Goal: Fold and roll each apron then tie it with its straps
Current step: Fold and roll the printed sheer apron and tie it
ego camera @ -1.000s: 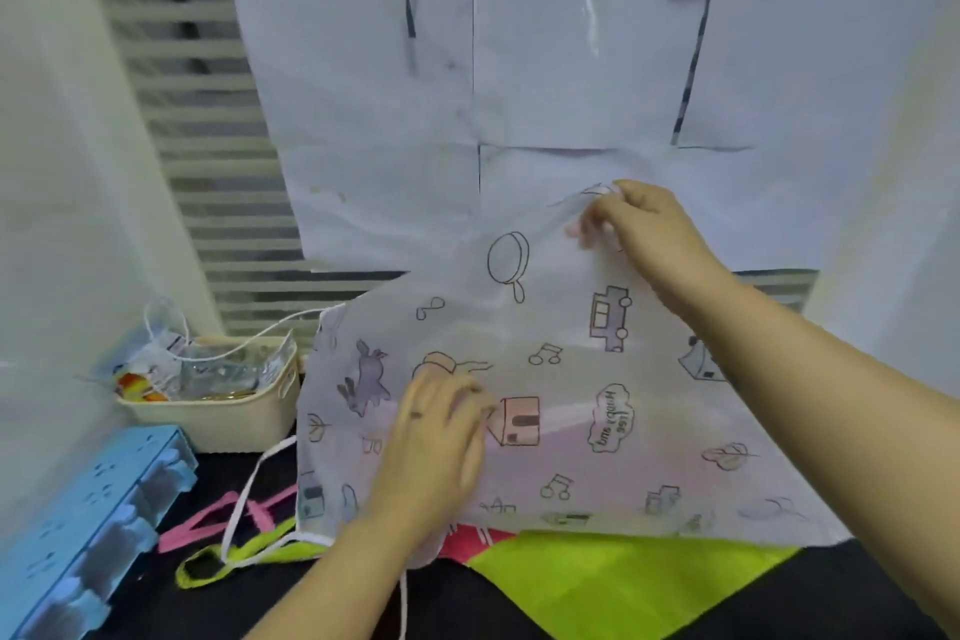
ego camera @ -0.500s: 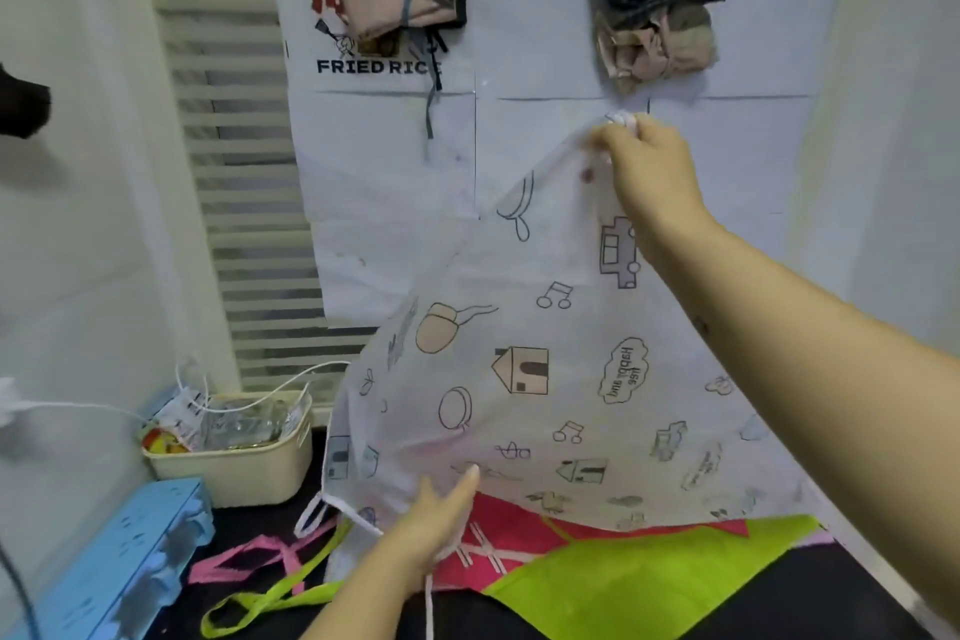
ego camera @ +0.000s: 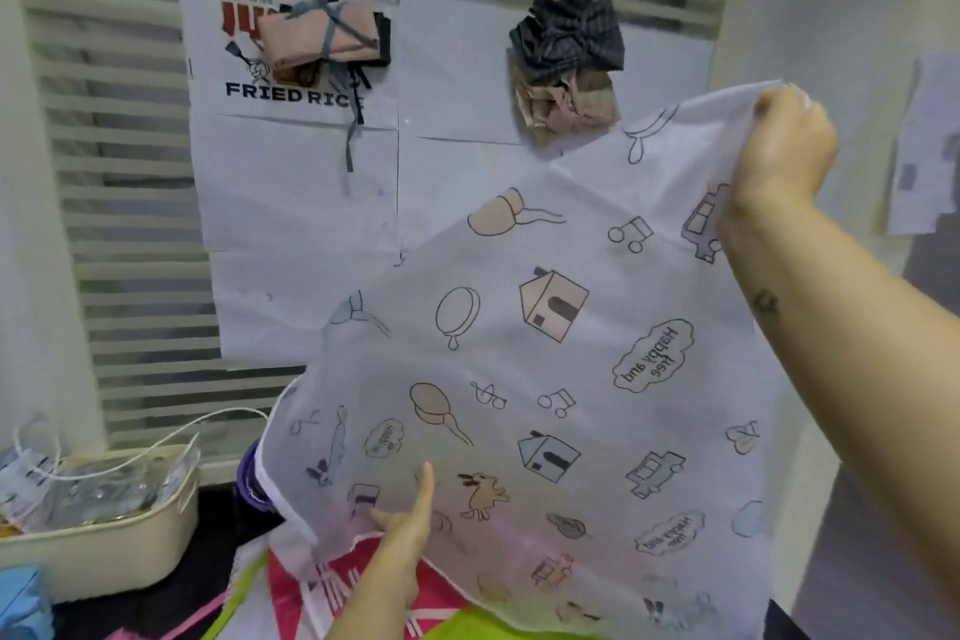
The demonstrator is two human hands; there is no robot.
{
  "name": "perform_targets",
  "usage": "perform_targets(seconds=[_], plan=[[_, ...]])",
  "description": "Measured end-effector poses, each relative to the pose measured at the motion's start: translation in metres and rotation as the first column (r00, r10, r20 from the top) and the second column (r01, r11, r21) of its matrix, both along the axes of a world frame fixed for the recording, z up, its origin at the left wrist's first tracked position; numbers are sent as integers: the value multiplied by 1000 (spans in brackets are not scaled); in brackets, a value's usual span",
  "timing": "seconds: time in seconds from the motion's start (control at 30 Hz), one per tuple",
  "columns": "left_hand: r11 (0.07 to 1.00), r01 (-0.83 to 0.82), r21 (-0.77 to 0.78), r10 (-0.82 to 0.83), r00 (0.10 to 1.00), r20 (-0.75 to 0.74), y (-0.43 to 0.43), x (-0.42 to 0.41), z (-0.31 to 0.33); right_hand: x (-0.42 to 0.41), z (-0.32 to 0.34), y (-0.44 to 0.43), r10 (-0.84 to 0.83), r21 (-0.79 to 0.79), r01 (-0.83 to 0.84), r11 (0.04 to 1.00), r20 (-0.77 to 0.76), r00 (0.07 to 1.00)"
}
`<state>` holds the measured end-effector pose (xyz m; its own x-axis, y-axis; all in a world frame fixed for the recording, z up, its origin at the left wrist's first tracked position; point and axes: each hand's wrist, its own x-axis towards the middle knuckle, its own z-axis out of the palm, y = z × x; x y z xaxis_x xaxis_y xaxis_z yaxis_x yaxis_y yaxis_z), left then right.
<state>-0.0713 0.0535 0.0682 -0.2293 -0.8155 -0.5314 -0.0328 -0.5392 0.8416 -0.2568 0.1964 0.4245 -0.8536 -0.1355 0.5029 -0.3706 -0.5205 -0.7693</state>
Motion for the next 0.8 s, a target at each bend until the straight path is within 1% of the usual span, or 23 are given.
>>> perform_targets(seconds=[0.03,0.1,0.17,0.23,0.27,0.33,0.4,0.43,0.5,0.53,0.6,0.63,0.7,0.77,0.8], plan=[[999,-27,19,27,999,-20,3,-6,-7,-9,-2,1,-29,7,28,1000,29,999],[995,-89,49,93,992,-87,7,-15,-16,-25,-9,-1,-21,-76,30,997,117,993],[985,-173,12,173,976,-134,6,-25,-15,-39,-21,-7,-28,-111,49,993,186,982],[956,-282,-80,270,954,-131,-1,-28,-1,-51,-37,-14,-41,-70,59,996,230,972],[936,-316,-156,300,946,-121,-8,-29,8,-56,-43,-17,-42,-51,56,997,249,968],[892,-345,-292,334,938,-88,-23,-24,28,-63,-55,-22,-9,-57,26,998,278,961],[848,-351,-396,361,931,-51,-38,-19,49,-67,-61,-29,9,-51,7,999,307,952],[830,-333,-447,351,935,-47,-42,-18,59,-64,-64,-32,38,-52,-23,998,302,952],[796,-271,-541,276,958,-73,-45,-21,75,-55,-67,-37,155,-65,-142,988,289,945],[783,-218,-583,230,972,-54,-43,-26,80,-51,-69,-40,216,-51,-211,976,284,934],[760,-78,-645,144,988,50,-35,-38,85,-44,-73,-44,347,10,-362,932,266,899],[736,3,-677,99,989,112,-31,-45,84,-40,-75,-46,426,46,-449,893,244,871],[632,187,-752,1,970,242,-22,-55,80,-32,-78,-49,595,123,-620,775,186,782],[525,325,-787,-42,933,358,-19,-60,83,-22,-80,-48,699,227,-707,670,127,703],[504,350,-790,-45,924,381,-20,-61,88,-18,-79,-46,725,259,-724,639,110,680]])
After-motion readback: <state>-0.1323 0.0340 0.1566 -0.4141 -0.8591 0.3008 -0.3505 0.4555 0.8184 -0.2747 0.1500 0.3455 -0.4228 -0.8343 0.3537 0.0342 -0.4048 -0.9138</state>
